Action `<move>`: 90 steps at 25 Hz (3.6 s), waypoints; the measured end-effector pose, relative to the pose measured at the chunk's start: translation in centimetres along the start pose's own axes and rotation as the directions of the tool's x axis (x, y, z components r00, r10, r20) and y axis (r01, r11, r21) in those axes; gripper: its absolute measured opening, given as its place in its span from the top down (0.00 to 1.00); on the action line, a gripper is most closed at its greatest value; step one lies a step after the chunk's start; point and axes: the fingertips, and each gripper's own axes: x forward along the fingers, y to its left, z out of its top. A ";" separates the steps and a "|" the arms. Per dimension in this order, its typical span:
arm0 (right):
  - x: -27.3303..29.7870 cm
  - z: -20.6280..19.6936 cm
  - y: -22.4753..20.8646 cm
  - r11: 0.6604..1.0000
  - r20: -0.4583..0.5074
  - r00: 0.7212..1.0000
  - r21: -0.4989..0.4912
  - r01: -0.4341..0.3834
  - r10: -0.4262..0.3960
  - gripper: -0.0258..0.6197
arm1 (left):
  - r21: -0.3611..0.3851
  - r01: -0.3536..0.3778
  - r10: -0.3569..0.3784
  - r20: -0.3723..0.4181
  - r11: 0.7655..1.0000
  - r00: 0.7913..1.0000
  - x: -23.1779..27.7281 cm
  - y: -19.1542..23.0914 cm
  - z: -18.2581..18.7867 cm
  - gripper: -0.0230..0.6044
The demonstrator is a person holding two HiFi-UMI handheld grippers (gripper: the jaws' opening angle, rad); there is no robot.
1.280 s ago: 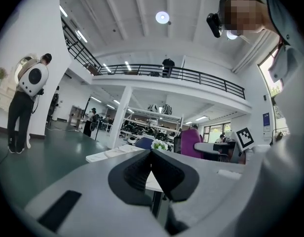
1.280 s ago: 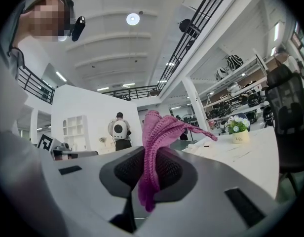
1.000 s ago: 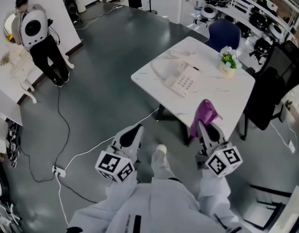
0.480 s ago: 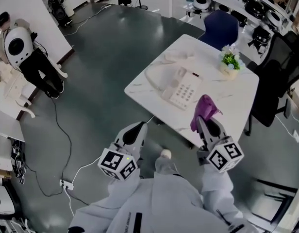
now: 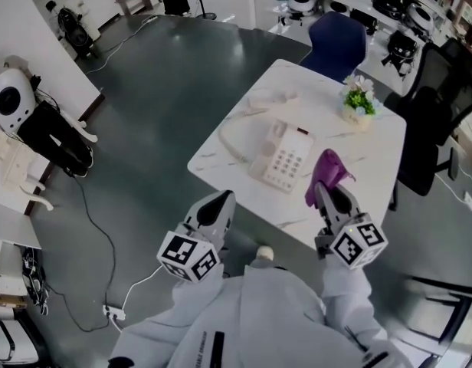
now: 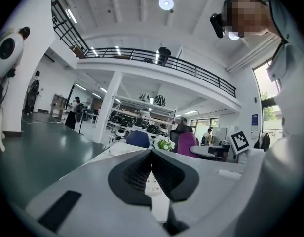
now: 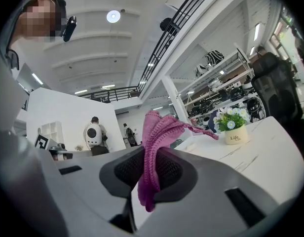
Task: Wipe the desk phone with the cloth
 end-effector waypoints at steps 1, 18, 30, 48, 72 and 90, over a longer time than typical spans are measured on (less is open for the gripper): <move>0.3 0.0 -0.4 1.000 0.003 1.000 0.001 0.004 -0.004 0.90 | 0.000 0.005 -0.005 0.001 1.000 1.000 0.5 0.3 0.1 0.97; 3.1 2.2 -5.3 0.985 0.026 0.987 -0.069 0.157 -0.156 0.90 | 0.013 0.101 -0.100 -0.055 0.995 0.993 7.4 2.5 0.3 0.97; 7.6 1.5 -11.3 0.905 -0.028 0.933 -0.256 0.339 -0.357 0.90 | -0.044 0.162 -0.168 -0.192 0.986 0.967 13.1 5.3 -2.6 0.97; 14.9 -1.7 -17.2 0.802 -0.147 0.863 -0.471 0.368 -0.482 0.90 | -0.120 0.222 -0.247 -0.278 0.968 0.928 18.6 8.3 -5.4 0.97; 18.1 -6.6 -14.6 0.846 -0.484 0.797 -0.529 0.061 -0.361 0.90 | -0.188 0.274 -0.322 -0.312 0.943 0.894 20.3 9.3 -6.7 0.97; 16.8 -8.5 -12.8 0.867 -0.529 0.763 -0.492 0.080 -0.371 0.90 | -0.201 0.342 -0.392 -0.323 0.918 0.861 19.2 8.9 -7.3 0.97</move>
